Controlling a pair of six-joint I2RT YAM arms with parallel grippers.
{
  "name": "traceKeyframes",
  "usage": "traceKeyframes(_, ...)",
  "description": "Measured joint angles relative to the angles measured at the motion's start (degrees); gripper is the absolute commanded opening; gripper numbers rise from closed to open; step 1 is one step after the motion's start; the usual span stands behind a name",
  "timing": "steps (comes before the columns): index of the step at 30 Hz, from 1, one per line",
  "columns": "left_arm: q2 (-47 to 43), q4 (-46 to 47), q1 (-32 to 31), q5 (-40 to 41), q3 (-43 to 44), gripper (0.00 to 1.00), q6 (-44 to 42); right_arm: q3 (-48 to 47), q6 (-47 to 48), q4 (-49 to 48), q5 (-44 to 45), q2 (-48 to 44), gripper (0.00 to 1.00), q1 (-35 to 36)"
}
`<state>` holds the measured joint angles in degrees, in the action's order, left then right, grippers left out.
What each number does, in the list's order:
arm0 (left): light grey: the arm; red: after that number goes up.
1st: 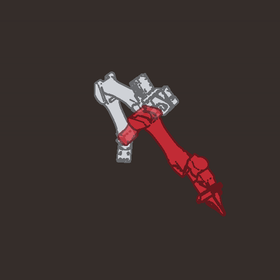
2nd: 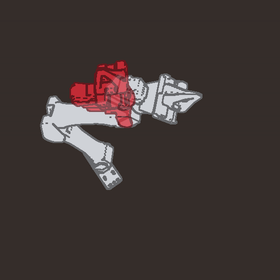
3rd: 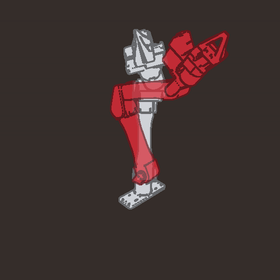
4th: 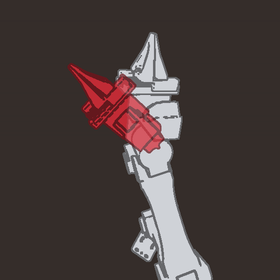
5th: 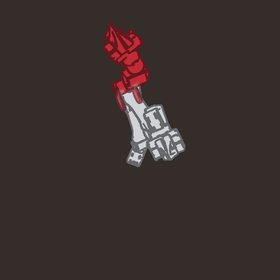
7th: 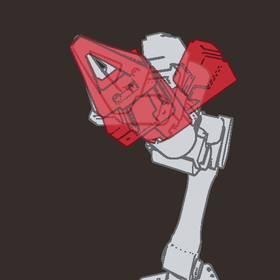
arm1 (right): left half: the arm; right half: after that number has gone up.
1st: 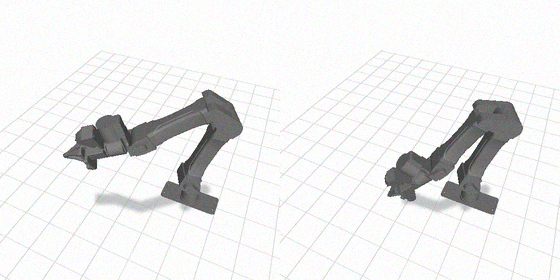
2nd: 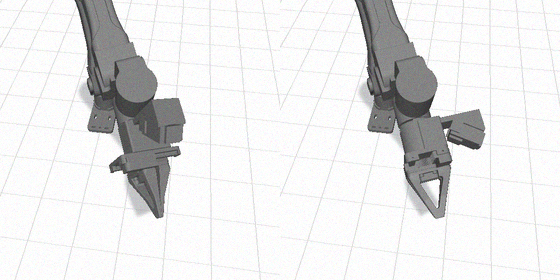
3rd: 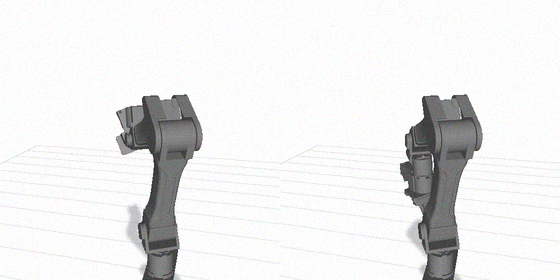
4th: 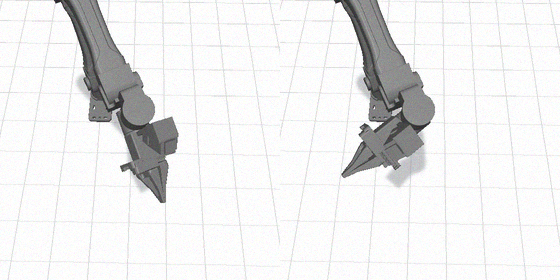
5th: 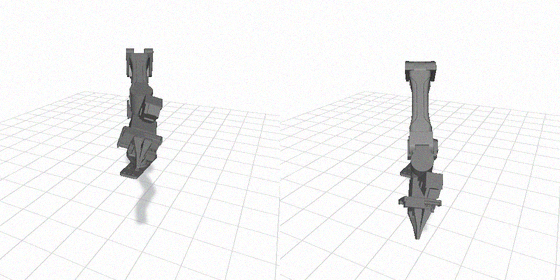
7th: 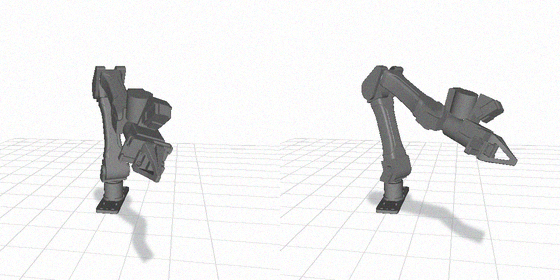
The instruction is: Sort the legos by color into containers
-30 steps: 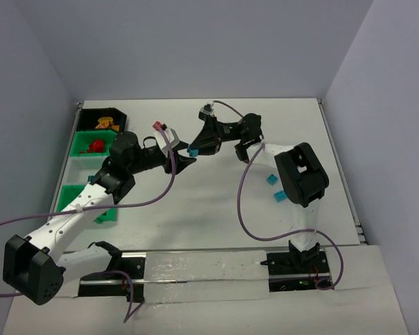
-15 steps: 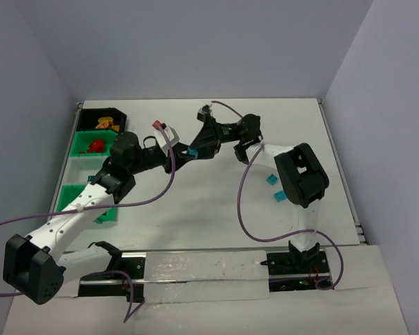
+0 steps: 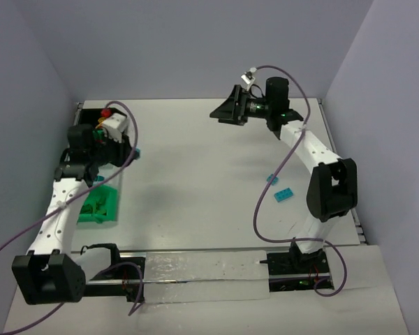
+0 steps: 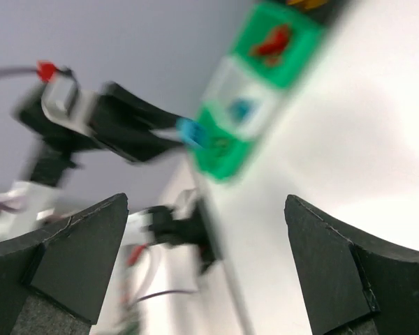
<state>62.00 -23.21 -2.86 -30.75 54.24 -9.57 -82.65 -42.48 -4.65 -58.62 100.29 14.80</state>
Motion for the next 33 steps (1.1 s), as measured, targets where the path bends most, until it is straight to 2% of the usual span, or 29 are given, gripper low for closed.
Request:
traceKeyframes(3, 3.1, -6.0, 10.0, 2.9, 1.4, 0.0, -1.7, -0.8, 15.0, 16.0, 9.1, -3.1, 1.0, -2.7)
traceKeyframes(7, 4.4, -10.3, 17.9, 9.7, 0.8, 0.0, -2.5, 1.6, 29.9, 28.2, 21.0, -5.3, 1.0, -2.5)
traceKeyframes(12, 6.4, -10.3, 20.8, 17.4, 0.5, 0.0, -2.8, 7.6, 41.5, 36.4, 33.0, -8.9, 1.0, -2.3)
traceKeyframes(17, 10.2, -7.1, 21.2, 21.7, -0.3, 0.01, -2.7, 10.3, 47.4, 39.4, 39.5, -10.3, 1.0, -2.3)
traceKeyframes(20, 12.8, -4.6, 21.3, 23.4, -0.4, 0.11, -2.4, 12.0, 49.4, 40.4, 41.6, -10.6, 1.0, -2.3)
traceKeyframes(22, 14.9, -3.1, 21.3, 24.4, -0.4, 0.26, -2.2, 12.8, 50.5, 41.2, 43.1, -10.6, 0.99, -2.3)
traceKeyframes(26, 17.4, -2.2, 21.3, 25.4, -0.4, 0.43, -2.3, 13.0, 53.3, 43.4, 46.3, -10.1, 0.97, -2.4)
traceKeyframes(30, 17.6, -2.0, 21.3, 26.3, -0.4, 0.49, -2.9, 13.7, 55.4, 44.4, 49.1, -8.6, 0.95, -2.7)
traceKeyframes(32, 17.6, -1.9, 21.3, 26.5, -0.4, 0.59, -3.3, 14.4, 56.7, 45.3, 50.3, -7.4, 0.92, -3.2)
traceKeyframes(33, 17.6, -1.9, 21.3, 26.5, -0.4, 0.6, -3.5, 14.7, 57.4, 45.7, 50.7, -6.8, 0.92, -3.5)
